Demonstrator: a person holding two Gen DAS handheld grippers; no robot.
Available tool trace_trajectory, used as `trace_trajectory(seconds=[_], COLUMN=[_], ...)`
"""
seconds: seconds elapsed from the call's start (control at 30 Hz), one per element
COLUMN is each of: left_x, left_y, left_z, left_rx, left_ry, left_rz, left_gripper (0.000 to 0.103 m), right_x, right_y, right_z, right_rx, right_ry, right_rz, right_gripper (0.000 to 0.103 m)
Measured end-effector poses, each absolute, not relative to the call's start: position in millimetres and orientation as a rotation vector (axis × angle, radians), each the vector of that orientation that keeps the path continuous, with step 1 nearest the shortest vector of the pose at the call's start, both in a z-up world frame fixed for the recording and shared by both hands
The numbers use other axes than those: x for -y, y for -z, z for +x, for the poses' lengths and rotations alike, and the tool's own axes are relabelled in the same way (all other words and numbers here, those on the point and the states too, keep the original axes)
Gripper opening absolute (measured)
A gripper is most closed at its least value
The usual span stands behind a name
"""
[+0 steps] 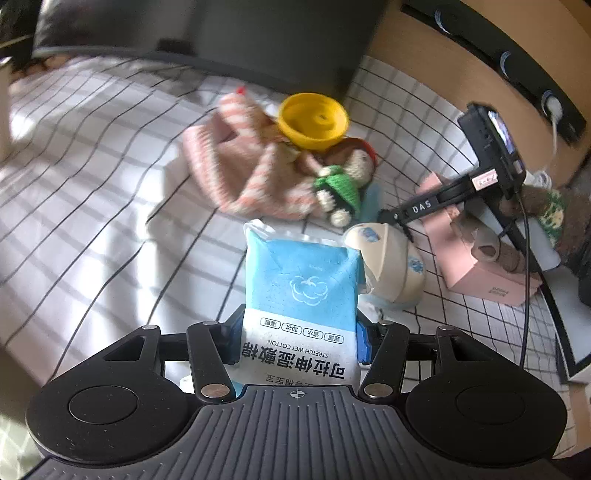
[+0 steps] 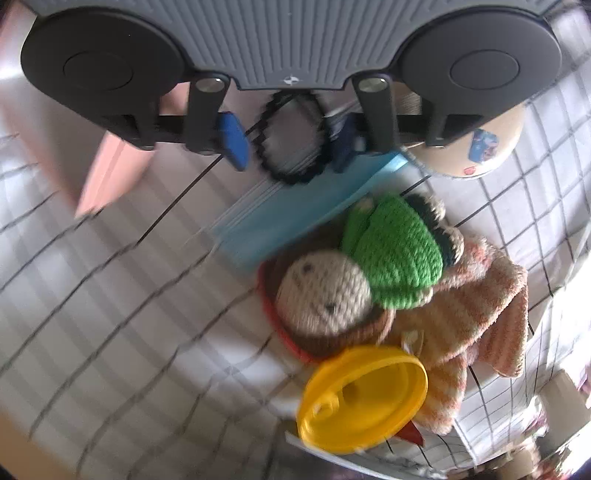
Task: Organize soft objects
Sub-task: 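Grasp the blue wet-wipes pack with the left tool, then lift the wipes pack with the left tool while the right tool grasps the black bead bracelet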
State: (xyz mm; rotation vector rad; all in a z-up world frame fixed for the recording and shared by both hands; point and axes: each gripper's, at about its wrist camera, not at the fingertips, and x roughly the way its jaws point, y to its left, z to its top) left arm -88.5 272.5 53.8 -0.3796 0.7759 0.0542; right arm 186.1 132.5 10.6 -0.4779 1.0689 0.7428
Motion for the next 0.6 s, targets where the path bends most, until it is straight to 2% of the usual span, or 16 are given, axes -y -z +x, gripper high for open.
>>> trace_trajectory(seconds=[0.03, 0.07, 0.17, 0.4, 0.53, 0.6], left_x=[-275.1, -276.4, -270.9, -208.1, -172.8, -166.1], left_y=[-53.7, -52.6, -51.4, -60.0, -64.1, -65.8], left_z=[-92.9, -95.6, -96.2, -71.0, -45.5, -32.8], left_rx=[-0.776, -0.776, -0.808, -0.912, -0.935, -0.944], left_ry=[-0.063, -0.063, -0.029, 0.259, 0.391, 0.382], left_rz=[-0.401, -0.421, -0.424, -0.259, -0.180, -0.163], left_gripper=[0.059, 0.059, 0.059, 0.059, 0.059, 0.059], right_x=[-130.4, -126.8, -105.8, 0.2, 35.7, 38.6], right_y=[-11.6, -14.3, -41.5, -111.6, -109.0, -98.9], right_z=[186.0, 181.0, 146.4, 49.4, 21.7, 12.5], right_rx=[-1.088, -1.110, -1.047, -0.890, -0.822, -0.800], right_ry=[-0.751, -0.763, -0.789, -0.689, -0.562, -0.508], right_rz=[-0.447, -0.423, -0.359, -0.161, -0.173, -0.186], right_gripper=[0.028, 0.012, 0.002, 0.002, 0.003, 0.013])
